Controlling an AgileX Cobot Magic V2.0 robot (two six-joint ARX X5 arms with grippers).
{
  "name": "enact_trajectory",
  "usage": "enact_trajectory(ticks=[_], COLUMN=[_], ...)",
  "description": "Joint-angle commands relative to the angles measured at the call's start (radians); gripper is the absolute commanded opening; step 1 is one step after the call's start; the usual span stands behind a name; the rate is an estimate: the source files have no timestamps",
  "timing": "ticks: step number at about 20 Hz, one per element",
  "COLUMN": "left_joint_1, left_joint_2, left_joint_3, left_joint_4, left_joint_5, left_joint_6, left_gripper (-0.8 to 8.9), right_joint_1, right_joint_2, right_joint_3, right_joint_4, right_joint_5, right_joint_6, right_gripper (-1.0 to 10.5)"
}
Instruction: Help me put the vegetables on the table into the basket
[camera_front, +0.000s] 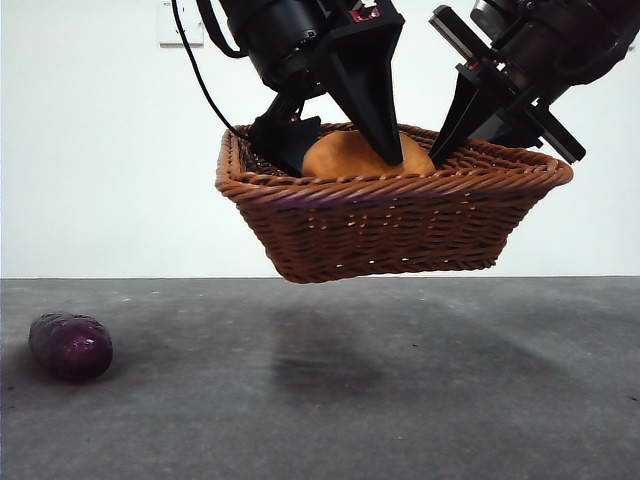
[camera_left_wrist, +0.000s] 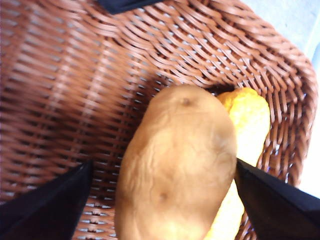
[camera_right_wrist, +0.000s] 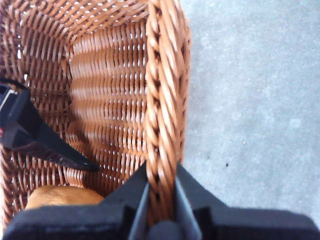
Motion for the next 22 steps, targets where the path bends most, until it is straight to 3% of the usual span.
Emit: enact_trajectory(ticks=[1,4,7,9,11,14,17,22], left_joint_1=[0.014,0.054,0.123,0.197,0.271,0.3,0.313,0.312], left_joint_2=[-0.066,-0.191,-0.348,-0.435,-0.456,-0.454,-0.459,-0.465], left_joint_3=[-0.005,-0.005,-0.005,-0.005,-0.005,-0.067,-0.221,-0.53], left_joint_4=[0.043,0.092,0.047,-0.074,-0.226,-0.27,-0.214,0.03], left_joint_5=[-0.002,-0.072,-0.303,-0.383,-0.395,-0.422,-0.426,-0.366], left_joint_6=[-0.121,-0.291,-0.398,-0.488,-0.521,-0.588,-0.661,-0.835], left_gripper=[4.69,4.69,4.68,4.68,4.68,4.68,4.68,4.68], right_joint_1=[-0.001,-0.002,-0.051,-0.113,-0.153,-0.19,-0.197,-0.197], right_joint_2=[-0.004,-0.004,-0.004,-0.005,-0.005,-0.011,-0.012,-0.013], right_joint_3=[0.0,0.0,0.0,0.004,0.017,0.026,0.029,0.029], right_joint_4=[0.02,0.031,0.054,0.101,0.104,0.104,0.099,0.056], right_joint_5=[-0.002,0.013,0.009,-0.06,-0.101,-0.154,-0.192,-0.216], right_joint_6=[-0.005,-0.021,-0.042,-0.027,-0.031,-0.035,-0.042,-0.084], right_gripper=[-0.1,-0.1,-0.1,-0.1,-0.1,-0.1,-0.1,-0.1])
